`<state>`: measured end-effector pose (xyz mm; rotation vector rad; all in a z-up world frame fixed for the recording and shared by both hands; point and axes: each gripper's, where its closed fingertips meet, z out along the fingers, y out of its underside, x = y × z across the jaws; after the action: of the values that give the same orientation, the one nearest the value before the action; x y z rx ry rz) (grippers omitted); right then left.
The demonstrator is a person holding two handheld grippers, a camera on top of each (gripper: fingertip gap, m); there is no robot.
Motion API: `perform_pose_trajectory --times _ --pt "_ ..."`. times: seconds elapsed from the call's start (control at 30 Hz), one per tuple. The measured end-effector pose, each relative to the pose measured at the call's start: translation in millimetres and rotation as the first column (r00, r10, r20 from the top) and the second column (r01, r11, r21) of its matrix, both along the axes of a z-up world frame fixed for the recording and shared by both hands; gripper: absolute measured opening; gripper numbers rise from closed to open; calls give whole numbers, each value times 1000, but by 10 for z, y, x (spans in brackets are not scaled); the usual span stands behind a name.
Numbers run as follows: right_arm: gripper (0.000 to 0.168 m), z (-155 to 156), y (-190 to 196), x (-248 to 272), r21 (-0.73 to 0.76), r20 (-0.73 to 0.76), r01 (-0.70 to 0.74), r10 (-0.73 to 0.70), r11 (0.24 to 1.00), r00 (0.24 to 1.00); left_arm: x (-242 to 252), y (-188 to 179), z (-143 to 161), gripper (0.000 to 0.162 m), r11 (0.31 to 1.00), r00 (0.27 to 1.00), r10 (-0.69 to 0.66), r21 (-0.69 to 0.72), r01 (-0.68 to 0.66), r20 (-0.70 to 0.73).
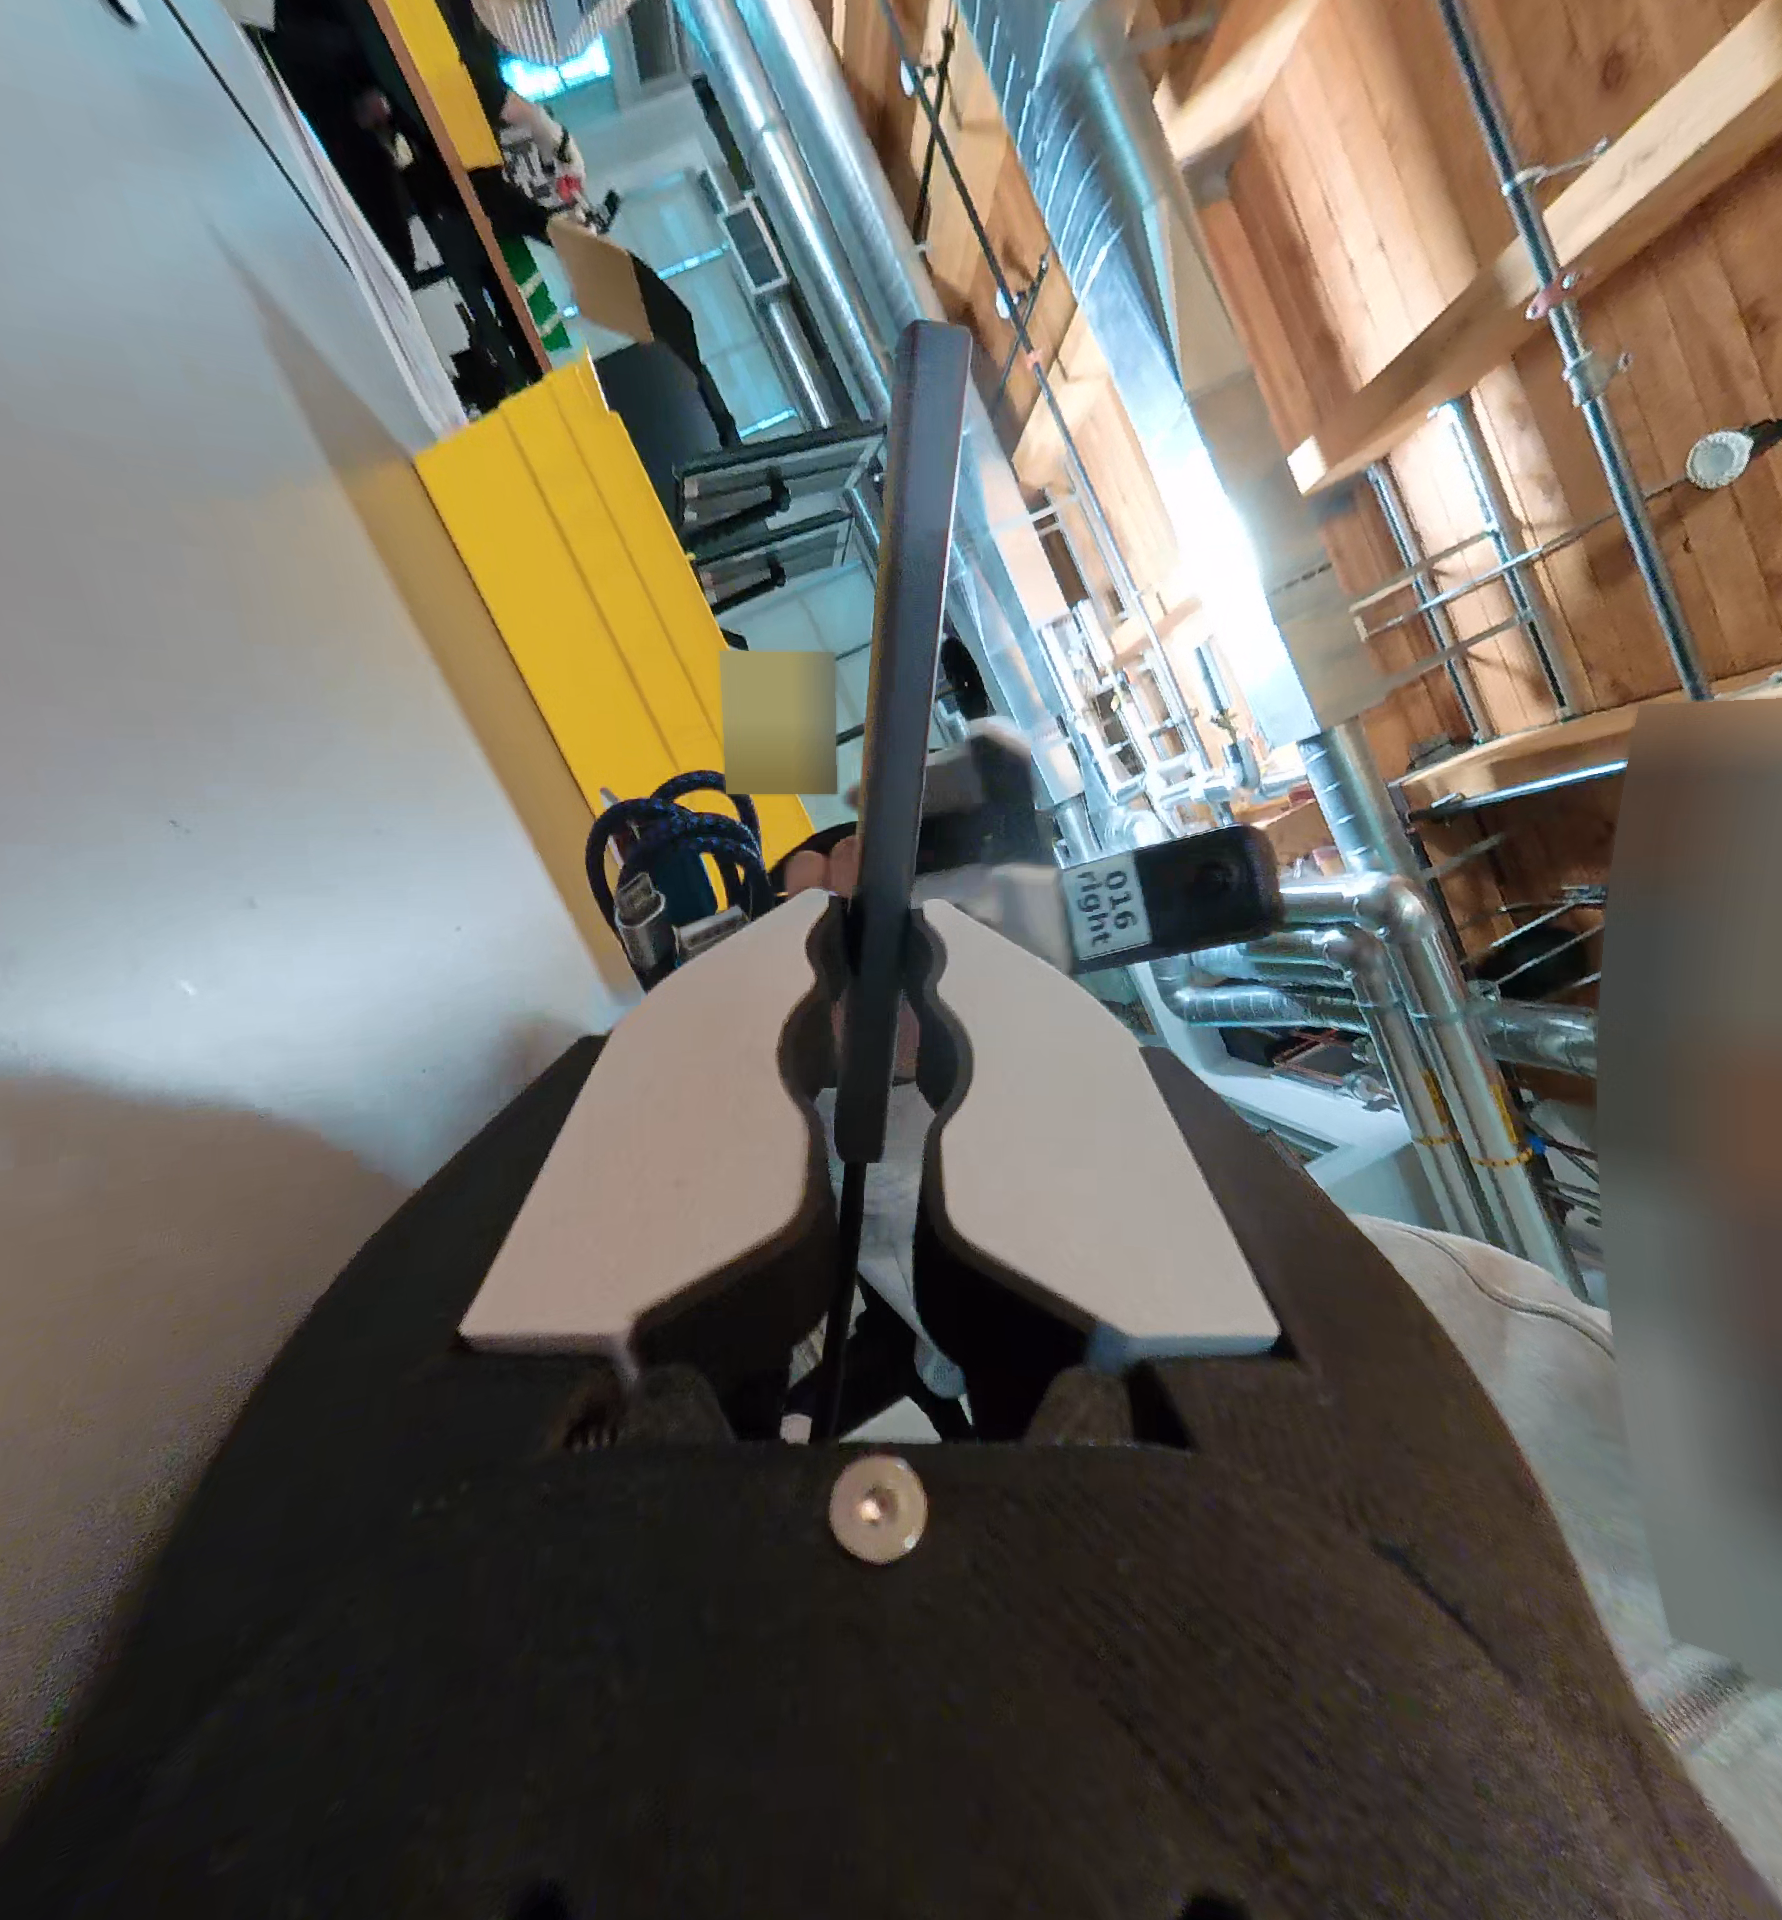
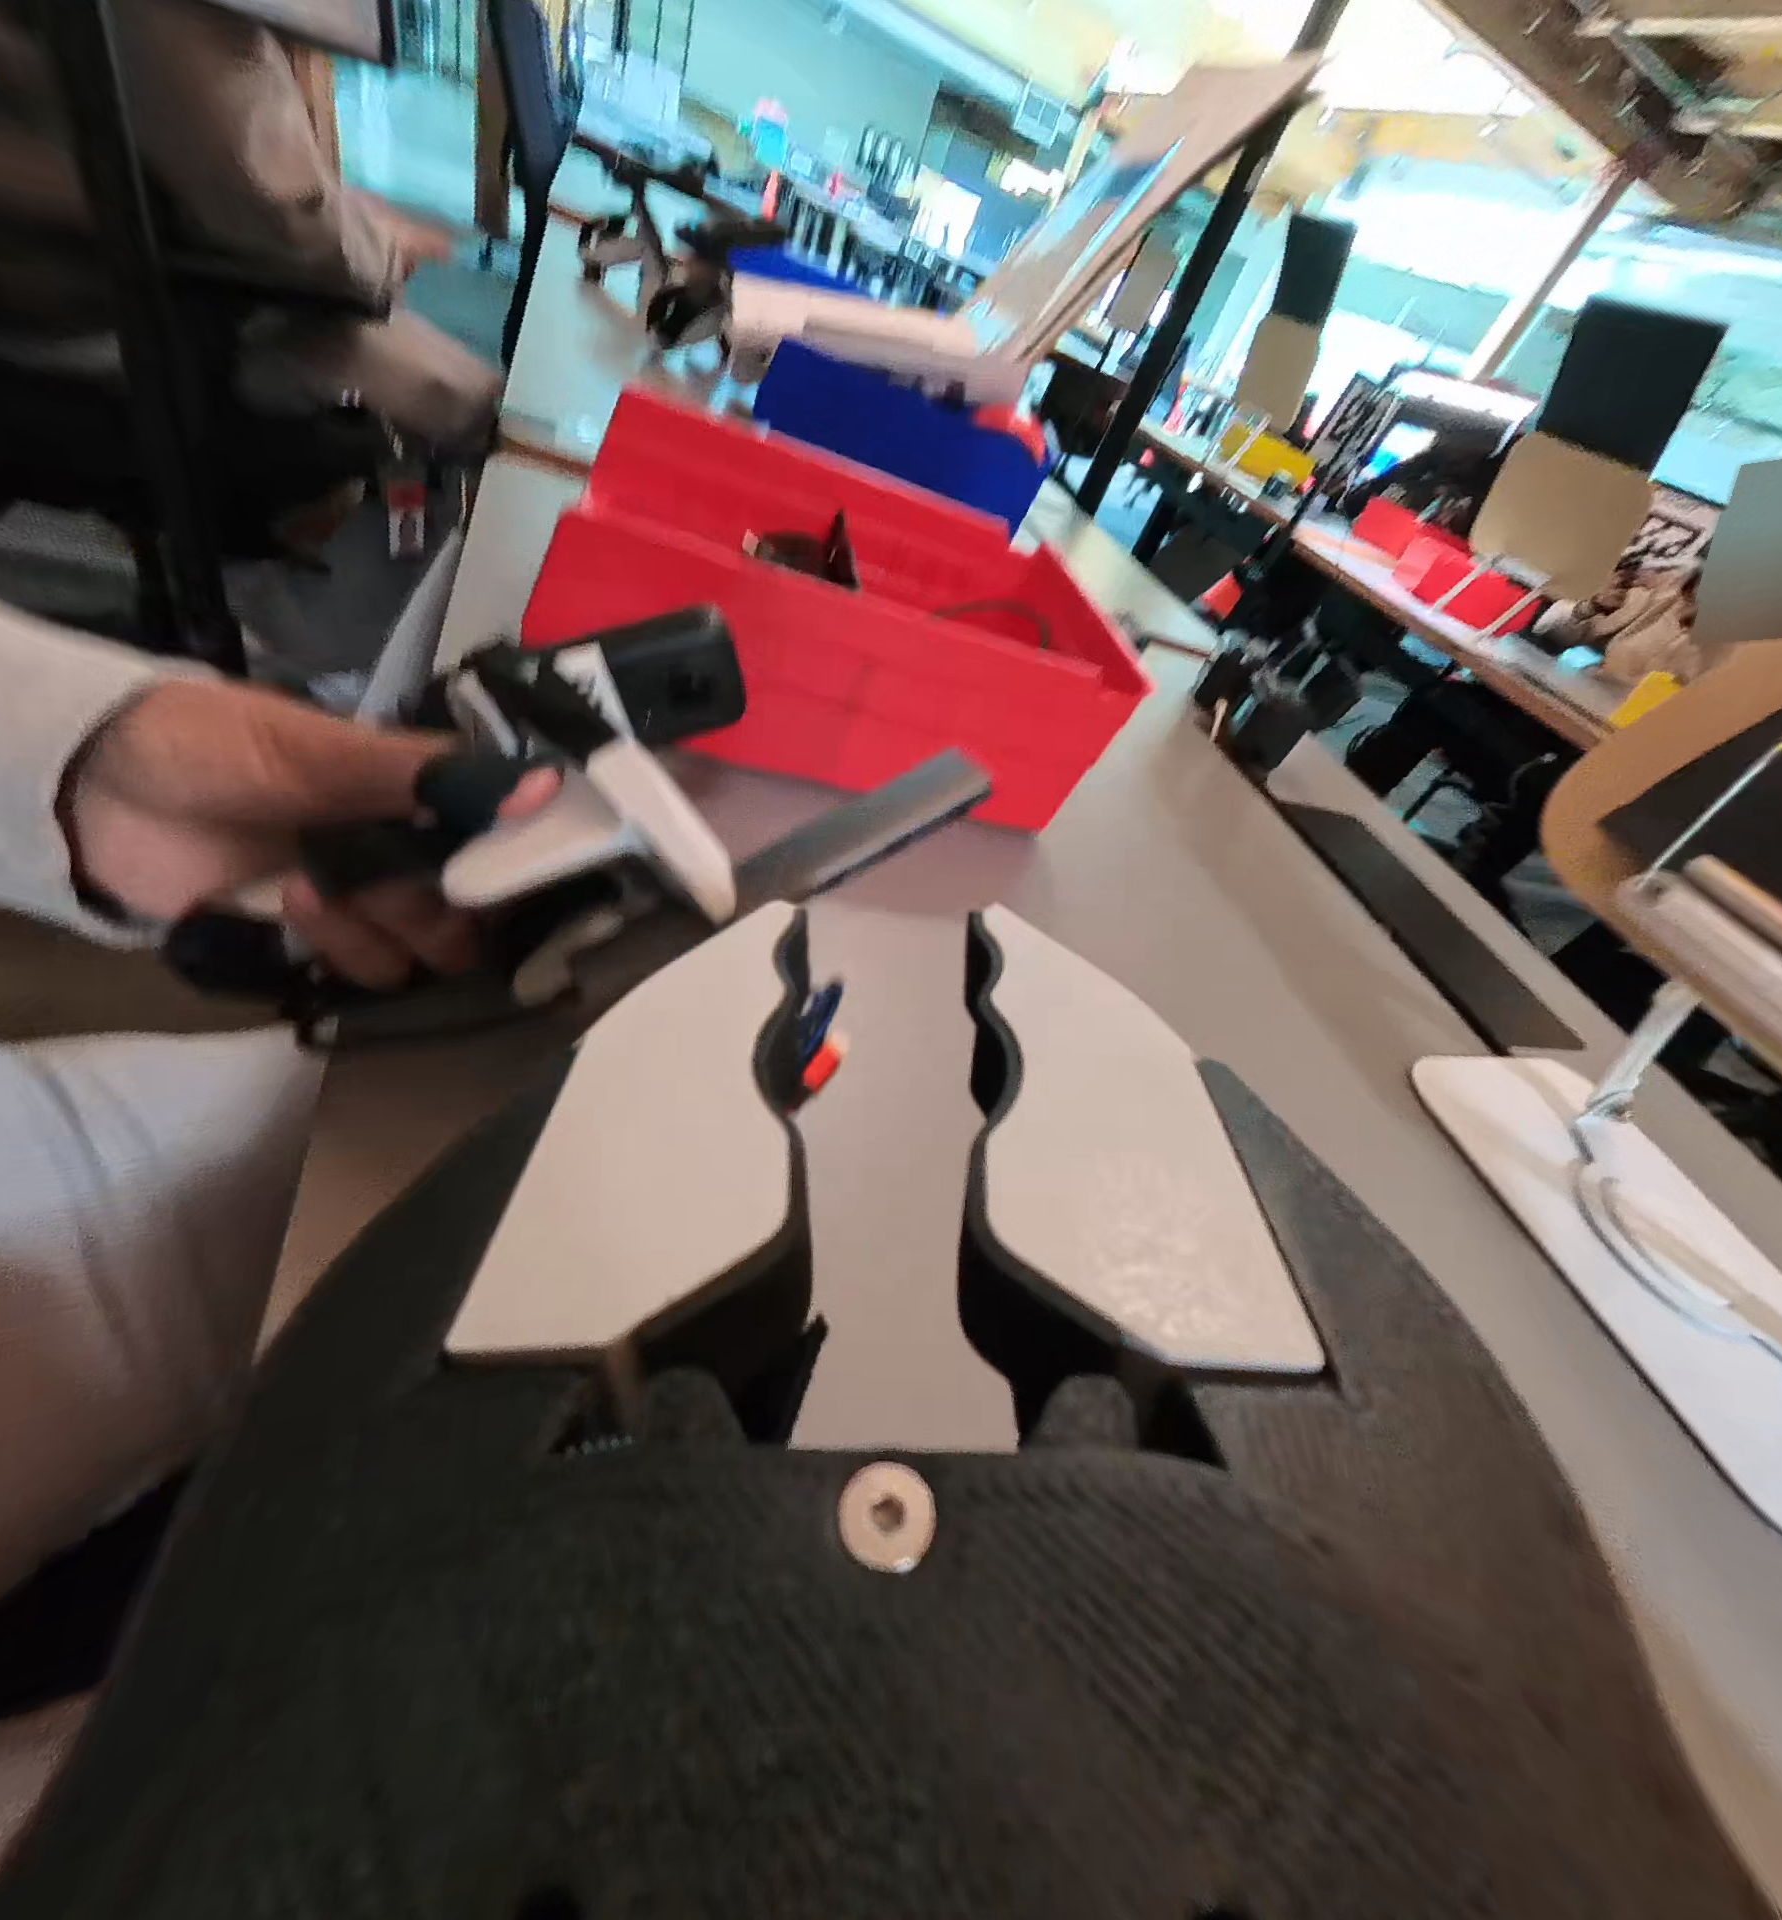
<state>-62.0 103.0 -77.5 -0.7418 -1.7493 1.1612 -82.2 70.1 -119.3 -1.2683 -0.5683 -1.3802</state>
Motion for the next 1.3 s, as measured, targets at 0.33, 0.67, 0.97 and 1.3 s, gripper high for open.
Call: perform_pose_trajectory --times 0.33,0.67,0.97,1.3 --pt "17 855 -894 -790 -38 -34 -85 84 996 996 75 65 -52 9 1000 1000 -9 -28 8 -17" --pt "27 832 -1812 -1793 19 196 -167 160 986 967 94 77 -90 7 999 1000 -19 -49 18 -22" --pt "32 693 -2077 -2187 -44 342 -176 180 983 922 75 79 -93 9 999 1000 -21 -48 21 5" --pt "37 547 -2426 -2311 -210 458 -188 266 960 848 53 79 -97 9 999 1000 -16 -48 18 23"
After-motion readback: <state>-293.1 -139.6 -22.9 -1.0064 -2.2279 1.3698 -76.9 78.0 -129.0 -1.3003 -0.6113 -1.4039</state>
